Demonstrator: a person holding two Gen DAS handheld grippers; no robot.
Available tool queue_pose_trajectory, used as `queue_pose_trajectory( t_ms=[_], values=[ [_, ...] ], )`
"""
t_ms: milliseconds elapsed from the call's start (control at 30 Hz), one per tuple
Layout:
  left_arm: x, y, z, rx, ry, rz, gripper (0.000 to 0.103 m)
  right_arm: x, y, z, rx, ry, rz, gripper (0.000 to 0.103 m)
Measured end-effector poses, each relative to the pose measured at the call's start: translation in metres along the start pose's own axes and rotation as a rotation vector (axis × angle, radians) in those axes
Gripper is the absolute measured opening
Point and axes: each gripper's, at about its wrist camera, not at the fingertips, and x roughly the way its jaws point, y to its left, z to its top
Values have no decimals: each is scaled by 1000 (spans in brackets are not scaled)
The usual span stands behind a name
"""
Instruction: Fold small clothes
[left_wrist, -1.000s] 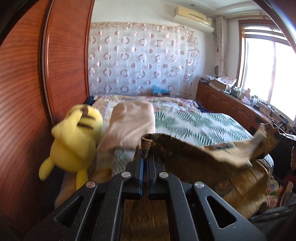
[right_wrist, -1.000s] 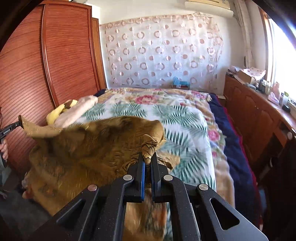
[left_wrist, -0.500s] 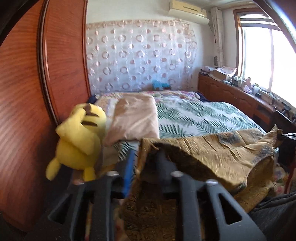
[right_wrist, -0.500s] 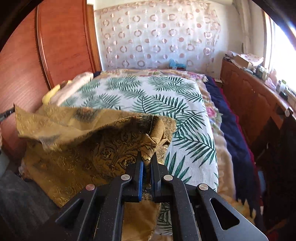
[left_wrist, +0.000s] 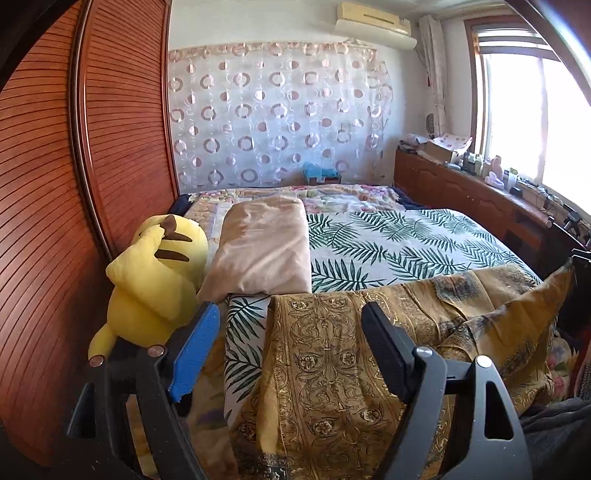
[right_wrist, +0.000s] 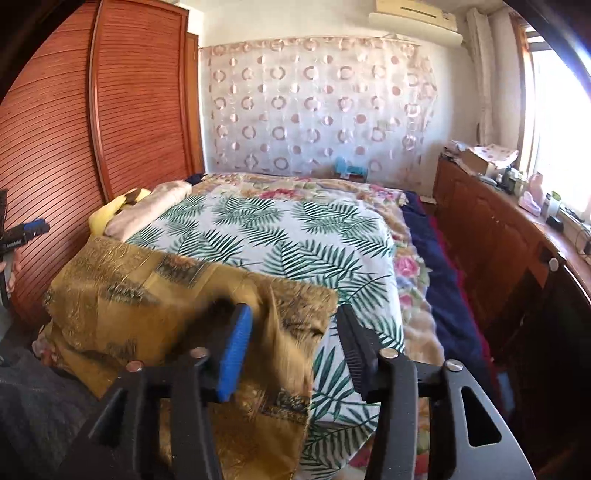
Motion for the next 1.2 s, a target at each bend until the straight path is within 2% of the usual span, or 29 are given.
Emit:
queue_pose_trajectory(
  t_ms=[100, 400, 467, 633, 833, 933, 1000, 1033, 1100, 1200],
  values=[
    [4, -1, 2, -8, -2, -6, 80, 3, 3, -3, 2, -4, -27, 50],
    [28, 2, 2, -27, 27, -14, 80, 31, 2, -2, 45, -21, -23, 50],
    [34, 4, 0, -33, 40, -16, 80, 47, -4, -4, 48, 0, -34, 51],
    [61, 14, -3, -50, 87, -7, 80, 90, -10, -8, 51, 96, -21, 60],
    [95, 22, -11, -59, 152, 9, 80, 136, -18, -9, 70, 193, -23, 61],
    [111, 24, -14, -64, 185, -14, 80, 151, -21, -6, 90, 219, -2, 61],
    [118, 25, -16, -86, 204, -58, 74, 160, -23, -3, 96, 234, 6, 61],
    [122, 26, -15, -91, 210, -67, 72, 167, -25, -1, 99, 240, 10, 61],
    [126, 26, -15, -89, 218, -72, 61, 173, -25, 2, 103, 248, 22, 61],
    [137, 28, -15, -103, 259, -91, 53, 187, -27, 4, 114, 264, 43, 61]
  ],
)
